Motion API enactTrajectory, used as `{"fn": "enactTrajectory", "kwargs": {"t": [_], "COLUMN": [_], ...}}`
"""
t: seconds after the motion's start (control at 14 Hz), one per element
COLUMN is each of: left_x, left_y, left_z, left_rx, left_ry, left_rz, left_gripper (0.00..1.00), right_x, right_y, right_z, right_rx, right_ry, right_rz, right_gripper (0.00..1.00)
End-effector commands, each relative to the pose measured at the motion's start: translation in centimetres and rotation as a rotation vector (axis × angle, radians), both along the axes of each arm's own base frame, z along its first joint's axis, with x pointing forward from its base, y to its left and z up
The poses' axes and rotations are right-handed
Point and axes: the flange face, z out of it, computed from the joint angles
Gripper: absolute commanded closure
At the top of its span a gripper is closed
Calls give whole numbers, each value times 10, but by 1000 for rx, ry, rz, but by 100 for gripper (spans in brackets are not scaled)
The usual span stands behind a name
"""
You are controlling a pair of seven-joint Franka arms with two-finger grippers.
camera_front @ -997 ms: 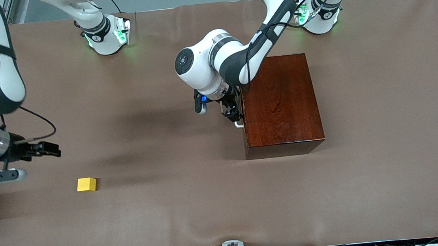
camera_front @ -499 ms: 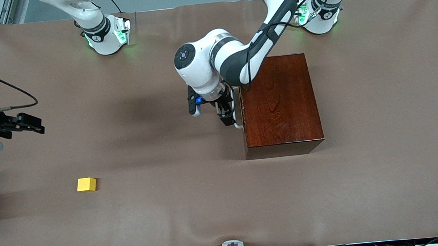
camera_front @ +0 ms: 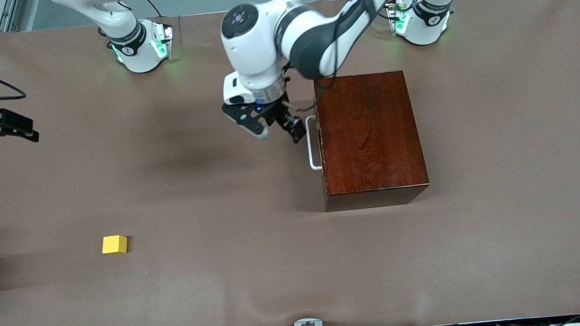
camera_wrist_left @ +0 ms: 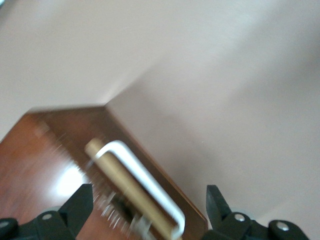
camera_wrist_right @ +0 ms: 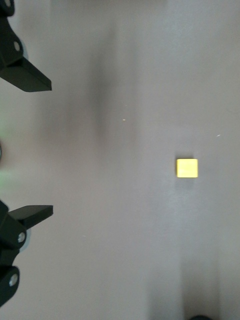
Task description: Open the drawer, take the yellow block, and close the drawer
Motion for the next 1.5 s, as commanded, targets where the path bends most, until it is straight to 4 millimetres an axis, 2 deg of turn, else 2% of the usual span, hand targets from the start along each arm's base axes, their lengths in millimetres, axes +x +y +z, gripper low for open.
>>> {"fn": "enactTrajectory", "kwargs": {"t": [0.0, 0.14, 0.28, 0.43, 0.57, 0.78, 0.93, 1.14, 1.35, 1.42], "left_x": [21, 42, 49, 49, 56, 74, 83, 88, 76, 72], "left_y": [76, 142, 197, 247, 307, 381, 416, 452, 475, 477], "left_z": [73, 118, 151, 172, 173, 169, 167, 160, 154, 154], "left_rx": [-17, -30, -51, -113, -133, -125, -124, -146, -181, -191], "left_ry": [-19, -16, 21, 66, 104, 120, 121, 145, 165, 142], "left_rz": [264, 383, 476, 565, 619, 541, 550, 620, 617, 588], "left_gripper": [0, 0, 0, 0, 0, 0, 0, 0, 0, 0], "right_x": [-19, -20, -19, -17, -15, -8, -11, -12, -14, -11], "right_y": [12, 7, 4, 4, 1, -2, -7, -7, -10, -2], "right_z": [5, 3, 3, 3, 3, 4, 4, 5, 15, 10], "right_rx": [-2, -3, 1, 8, 10, 9, 10, 9, 8, 16], "right_ry": [12, 10, 4, -7, -22, -61, -44, -33, -33, -24], "right_rz": [-19, -28, -27, -24, -9, -3, -9, -44, -83, -68], "right_gripper": [0, 0, 0, 0, 0, 0, 0, 0, 0, 0]}}
